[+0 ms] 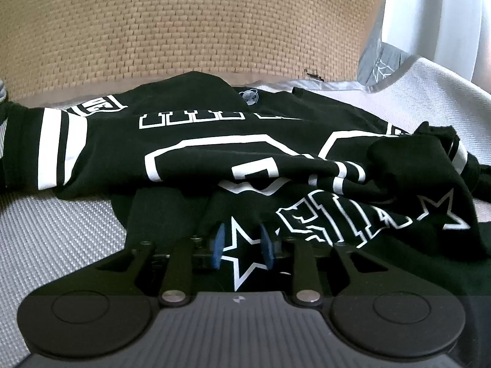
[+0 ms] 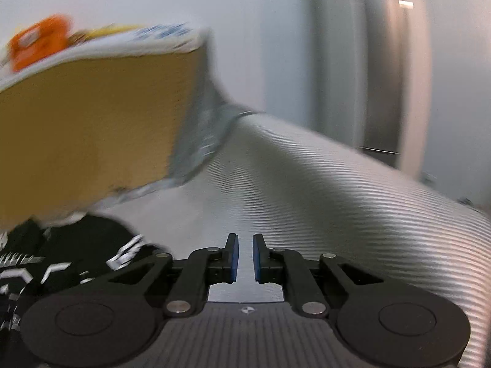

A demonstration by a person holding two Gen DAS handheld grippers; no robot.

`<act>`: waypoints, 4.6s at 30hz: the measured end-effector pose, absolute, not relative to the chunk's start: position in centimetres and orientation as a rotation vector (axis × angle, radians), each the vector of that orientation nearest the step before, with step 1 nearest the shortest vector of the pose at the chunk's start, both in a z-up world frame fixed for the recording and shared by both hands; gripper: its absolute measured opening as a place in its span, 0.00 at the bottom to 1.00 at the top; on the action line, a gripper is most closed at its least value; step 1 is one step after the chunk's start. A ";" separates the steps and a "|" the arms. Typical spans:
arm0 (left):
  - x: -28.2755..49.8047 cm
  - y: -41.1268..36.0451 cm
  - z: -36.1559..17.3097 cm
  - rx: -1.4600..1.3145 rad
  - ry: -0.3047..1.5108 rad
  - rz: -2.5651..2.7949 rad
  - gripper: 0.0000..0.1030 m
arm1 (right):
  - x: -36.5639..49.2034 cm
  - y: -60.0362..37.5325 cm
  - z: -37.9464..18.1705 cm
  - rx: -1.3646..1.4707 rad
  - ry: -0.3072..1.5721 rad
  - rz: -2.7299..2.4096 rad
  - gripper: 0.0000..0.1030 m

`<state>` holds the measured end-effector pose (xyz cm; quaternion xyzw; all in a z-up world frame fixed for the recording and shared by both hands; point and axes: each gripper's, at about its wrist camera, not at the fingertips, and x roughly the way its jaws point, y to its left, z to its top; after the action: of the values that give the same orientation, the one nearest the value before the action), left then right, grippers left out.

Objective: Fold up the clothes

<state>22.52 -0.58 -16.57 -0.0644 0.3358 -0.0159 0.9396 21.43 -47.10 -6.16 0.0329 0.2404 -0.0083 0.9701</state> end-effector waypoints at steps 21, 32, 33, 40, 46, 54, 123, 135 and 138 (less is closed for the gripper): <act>32.8 5.2 -10.4 -0.076 0.566 -0.066 0.54 | 35.6 -28.2 -9.5 -0.243 0.600 0.467 0.38; 39.7 6.3 -11.9 -0.045 0.667 -0.085 0.54 | 41.4 -23.6 -12.9 -0.266 0.666 0.541 0.38; 40.2 6.4 -12.1 -0.040 0.679 -0.077 0.54 | 42.0 -23.4 -13.1 -0.263 0.675 0.540 0.38; 43.4 6.5 -14.2 0.041 0.797 -0.089 0.56 | 45.5 -22.5 -14.0 -0.230 0.683 0.542 0.38; 43.6 6.9 -15.2 0.087 0.804 -0.121 0.58 | 45.9 -22.6 -15.2 -0.160 0.616 0.505 0.38; 43.2 7.4 -15.4 0.116 0.833 -0.119 0.12 | 45.9 -21.6 -15.7 -0.139 0.639 0.530 0.38; 47.4 10.6 -14.4 0.217 0.869 -0.413 0.77 | 52.9 -24.2 -16.7 -0.278 0.775 0.757 0.68; 45.6 9.7 -13.4 0.227 0.826 -0.403 0.31 | 50.1 -20.7 -15.8 -0.407 0.692 0.759 0.08; 44.9 10.0 -12.9 0.212 0.782 -0.365 0.20 | 48.7 -20.6 -14.7 -0.470 0.580 0.678 0.08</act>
<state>44.93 10.01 -12.92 0.1024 0.3781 -0.1767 0.9030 48.65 -20.57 -14.71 -0.2251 0.2778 0.3250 0.8755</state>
